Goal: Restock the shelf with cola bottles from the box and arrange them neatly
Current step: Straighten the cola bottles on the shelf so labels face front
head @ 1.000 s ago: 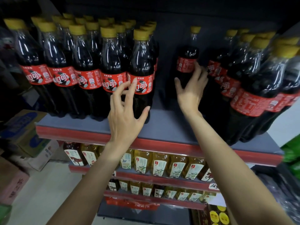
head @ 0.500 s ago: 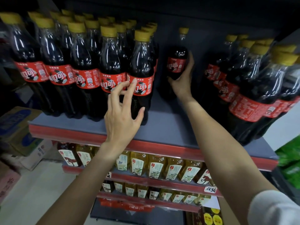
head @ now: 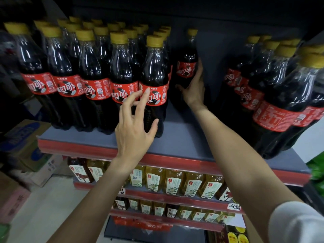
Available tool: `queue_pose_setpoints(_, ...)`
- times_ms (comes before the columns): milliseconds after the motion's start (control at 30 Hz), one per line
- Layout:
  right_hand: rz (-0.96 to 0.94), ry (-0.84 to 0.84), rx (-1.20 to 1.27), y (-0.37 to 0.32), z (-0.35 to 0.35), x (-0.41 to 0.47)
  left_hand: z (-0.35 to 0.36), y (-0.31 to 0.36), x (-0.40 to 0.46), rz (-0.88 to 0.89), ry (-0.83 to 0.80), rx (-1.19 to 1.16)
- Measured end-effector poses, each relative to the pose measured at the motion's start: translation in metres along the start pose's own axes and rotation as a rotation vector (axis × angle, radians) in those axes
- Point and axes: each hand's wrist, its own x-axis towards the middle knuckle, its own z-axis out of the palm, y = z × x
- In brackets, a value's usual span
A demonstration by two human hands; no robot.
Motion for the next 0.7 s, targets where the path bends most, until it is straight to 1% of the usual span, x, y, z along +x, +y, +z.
queue_pose_setpoints(133, 0.022, 0.008, -0.038, -0.003, 0.010, 0.008, -0.002, -0.001, 0.000, 0.008, -0.015, 0.009)
queue_pose_setpoints(267, 0.008, 0.017, 0.003, -0.002, 0.018, 0.006, -0.002, 0.000, -0.001, 0.002, -0.022, -0.006)
queue_pose_setpoints(367, 0.013, -0.008, 0.024, -0.002, 0.016, 0.006, -0.002, 0.000, -0.001, 0.003, -0.023, -0.011)
queue_pose_setpoints(433, 0.021, -0.017, 0.012, -0.007, 0.011, 0.002, -0.002, 0.002, -0.003, 0.000, 0.022, -0.019)
queue_pose_setpoints(467, 0.015, 0.005, -0.016, -0.012, 0.006, -0.002, -0.002, 0.004, -0.005, -0.010, 0.067, -0.044)
queue_pose_setpoints(533, -0.034, 0.098, -0.089, -0.026, -0.005, -0.015, -0.003, 0.014, -0.007, -0.027, 0.172, -0.166)
queue_pose_setpoints(600, -0.147, 0.190, -0.078, -0.042, -0.022, -0.039, -0.003, 0.028, -0.009, -0.009, 0.243, -0.318)
queue_pose_setpoints(667, -0.249, 0.246, 0.001, -0.056, -0.045, -0.075, -0.001, 0.045, -0.010, 0.000, 0.259, -0.460)
queue_pose_setpoints(700, -0.267, 0.258, 0.037, -0.061, -0.057, -0.096, 0.001, 0.053, -0.009, -0.011, 0.242, -0.542)
